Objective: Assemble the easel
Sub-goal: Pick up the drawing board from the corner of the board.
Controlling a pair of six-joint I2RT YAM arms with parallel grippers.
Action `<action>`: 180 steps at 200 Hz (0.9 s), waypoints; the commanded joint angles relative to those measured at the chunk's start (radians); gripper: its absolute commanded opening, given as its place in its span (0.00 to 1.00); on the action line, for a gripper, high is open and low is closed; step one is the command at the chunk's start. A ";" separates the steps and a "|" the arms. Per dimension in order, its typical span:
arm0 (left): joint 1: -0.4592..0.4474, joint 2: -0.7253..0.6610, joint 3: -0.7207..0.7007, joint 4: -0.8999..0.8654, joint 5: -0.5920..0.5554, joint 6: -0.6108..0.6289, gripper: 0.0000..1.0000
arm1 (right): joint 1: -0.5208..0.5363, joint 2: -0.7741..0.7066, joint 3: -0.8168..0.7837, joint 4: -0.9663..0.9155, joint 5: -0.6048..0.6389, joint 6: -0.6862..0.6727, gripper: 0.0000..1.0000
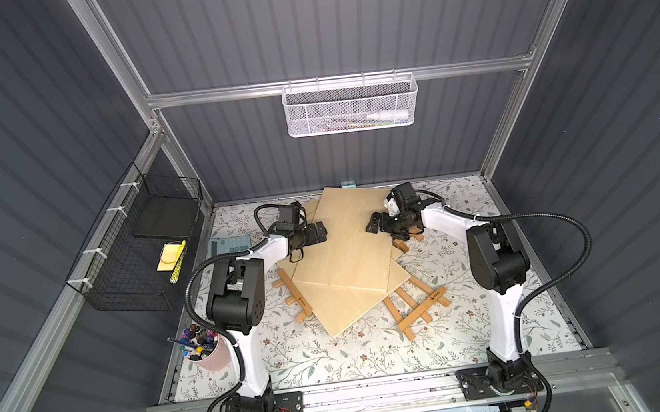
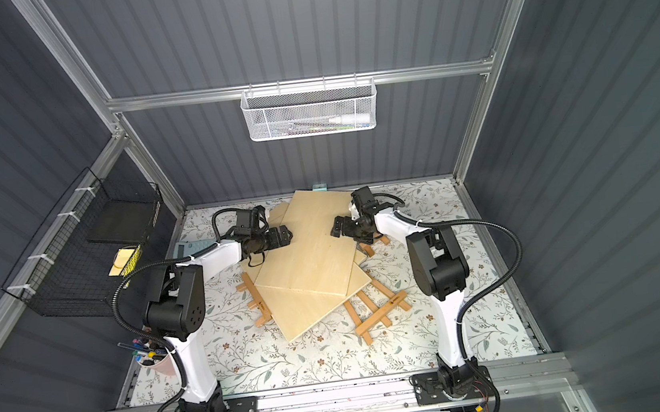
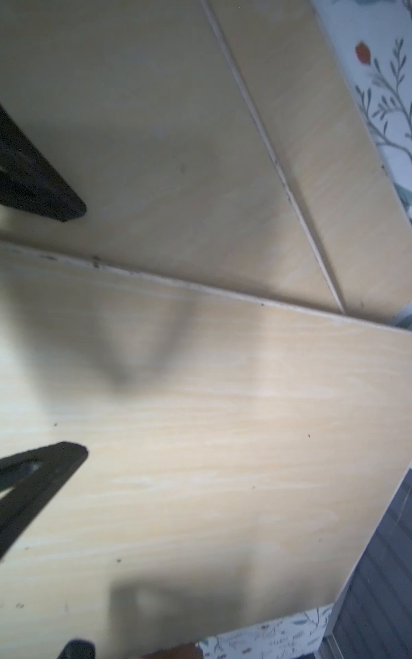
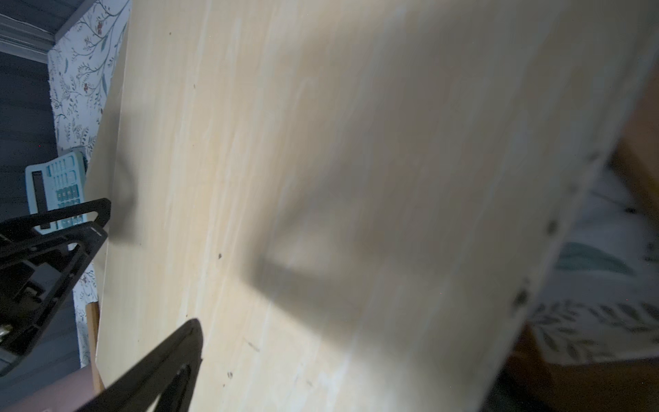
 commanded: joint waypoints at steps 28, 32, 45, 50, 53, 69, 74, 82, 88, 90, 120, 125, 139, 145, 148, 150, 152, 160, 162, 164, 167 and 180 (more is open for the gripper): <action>-0.008 0.087 -0.033 -0.152 0.328 -0.004 0.99 | 0.005 -0.037 -0.078 0.156 -0.123 0.056 0.99; -0.009 0.085 -0.035 -0.150 0.346 -0.004 0.99 | 0.005 -0.045 -0.087 0.172 -0.129 0.057 0.99; -0.011 0.076 -0.044 -0.141 0.382 -0.004 0.99 | 0.005 -0.068 -0.111 0.221 -0.147 0.065 0.99; -0.013 0.074 -0.046 -0.142 0.388 -0.002 0.99 | 0.005 -0.078 -0.118 0.237 -0.154 0.067 0.98; -0.014 0.073 -0.047 -0.143 0.391 -0.001 0.99 | 0.005 -0.083 -0.123 0.246 -0.155 0.069 0.98; -0.023 0.066 -0.052 -0.156 0.380 0.018 0.99 | 0.005 -0.121 -0.140 0.286 -0.160 0.076 0.97; -0.026 0.065 -0.053 -0.160 0.372 0.022 0.99 | 0.005 -0.134 -0.143 0.294 -0.161 0.076 0.97; -0.030 0.064 -0.058 -0.161 0.364 0.024 0.99 | 0.006 -0.156 -0.151 0.310 -0.162 0.077 0.96; -0.032 0.063 -0.058 -0.164 0.357 0.027 0.99 | 0.006 -0.170 -0.154 0.320 -0.163 0.075 0.96; -0.033 0.064 -0.059 -0.165 0.354 0.028 0.99 | 0.006 -0.176 -0.155 0.321 -0.163 0.074 0.96; -0.045 0.069 -0.054 -0.181 0.324 0.036 0.99 | 0.012 -0.233 -0.156 0.317 -0.166 0.077 0.94; -0.048 0.069 -0.052 -0.186 0.319 0.040 0.99 | 0.013 -0.240 -0.159 0.319 -0.171 0.078 0.93; -0.051 0.064 -0.047 -0.195 0.303 0.047 0.99 | 0.015 -0.264 -0.159 0.309 -0.167 0.079 0.91; -0.053 0.062 -0.046 -0.196 0.296 0.049 0.99 | 0.017 -0.270 -0.160 0.300 -0.166 0.078 0.90; -0.052 0.060 -0.046 -0.198 0.294 0.050 0.99 | 0.017 -0.274 -0.159 0.296 -0.164 0.077 0.89; -0.053 0.058 -0.046 -0.198 0.293 0.049 0.99 | 0.016 -0.276 -0.159 0.293 -0.164 0.078 0.88; -0.054 0.058 -0.046 -0.198 0.290 0.050 0.99 | 0.017 -0.278 -0.158 0.290 -0.162 0.078 0.88; -0.054 0.051 -0.046 -0.196 0.284 0.050 0.99 | 0.017 -0.284 -0.157 0.278 -0.158 0.077 0.85; -0.054 0.050 -0.047 -0.194 0.284 0.049 0.99 | 0.017 -0.285 -0.159 0.276 -0.157 0.076 0.84; -0.054 0.048 -0.047 -0.193 0.283 0.048 0.99 | 0.017 -0.287 -0.158 0.273 -0.157 0.075 0.82; -0.054 0.046 -0.048 -0.189 0.285 0.047 0.99 | 0.017 -0.289 -0.158 0.268 -0.155 0.073 0.80; -0.055 0.042 -0.052 -0.183 0.289 0.043 0.99 | 0.017 -0.291 -0.162 0.254 -0.141 0.076 0.68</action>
